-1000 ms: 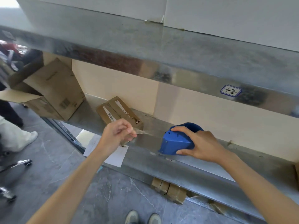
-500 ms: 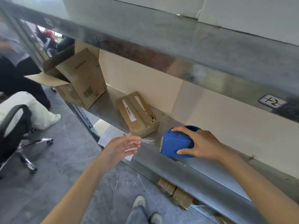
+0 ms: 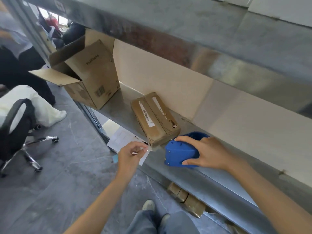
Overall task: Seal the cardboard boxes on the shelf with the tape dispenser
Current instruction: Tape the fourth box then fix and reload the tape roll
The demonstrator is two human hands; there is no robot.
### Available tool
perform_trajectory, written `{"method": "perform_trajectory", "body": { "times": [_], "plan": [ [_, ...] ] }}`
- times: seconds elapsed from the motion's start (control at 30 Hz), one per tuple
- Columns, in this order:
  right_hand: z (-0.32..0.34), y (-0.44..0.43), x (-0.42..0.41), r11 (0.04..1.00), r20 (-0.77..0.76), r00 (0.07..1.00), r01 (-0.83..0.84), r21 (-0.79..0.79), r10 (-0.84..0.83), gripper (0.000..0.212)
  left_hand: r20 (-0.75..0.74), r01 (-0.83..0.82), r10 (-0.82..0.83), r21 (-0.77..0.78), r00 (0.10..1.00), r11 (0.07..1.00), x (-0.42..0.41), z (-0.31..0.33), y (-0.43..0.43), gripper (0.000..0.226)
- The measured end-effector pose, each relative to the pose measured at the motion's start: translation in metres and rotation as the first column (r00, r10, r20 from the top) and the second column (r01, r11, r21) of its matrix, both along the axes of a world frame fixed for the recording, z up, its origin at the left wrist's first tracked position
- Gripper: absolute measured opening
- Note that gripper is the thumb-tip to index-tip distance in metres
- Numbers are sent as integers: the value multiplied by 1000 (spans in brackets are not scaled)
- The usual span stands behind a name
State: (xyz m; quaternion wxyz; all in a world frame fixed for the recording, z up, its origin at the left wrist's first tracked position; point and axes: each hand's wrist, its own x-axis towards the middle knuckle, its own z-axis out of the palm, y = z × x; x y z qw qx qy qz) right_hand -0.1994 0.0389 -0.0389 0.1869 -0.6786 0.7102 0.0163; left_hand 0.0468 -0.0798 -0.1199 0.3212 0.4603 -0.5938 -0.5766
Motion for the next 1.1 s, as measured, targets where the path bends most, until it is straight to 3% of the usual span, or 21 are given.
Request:
{"method": "perform_trajectory", "body": {
  "times": [0.3,0.63,0.8,1.1],
  "plan": [
    [3,-12,-10,1000,11,1000,25,14,-25,74,12,45,-44,-202,999,978,-10,-9,-2,17],
    [5,-28,-6,1000,-26,999,-27,-6,27,73,-42,-18,10,-200,999,980,-12,-13,-11,37],
    [2,-37,-3,999,-25,998,-52,2,52,73,17,82,-80,-244,997,966,-8,-14,-19,24],
    [2,-42,-4,998,-14,998,-61,19,61,72,61,179,-168,-350,984,919,-9,-19,-26,35]
  ]
}}
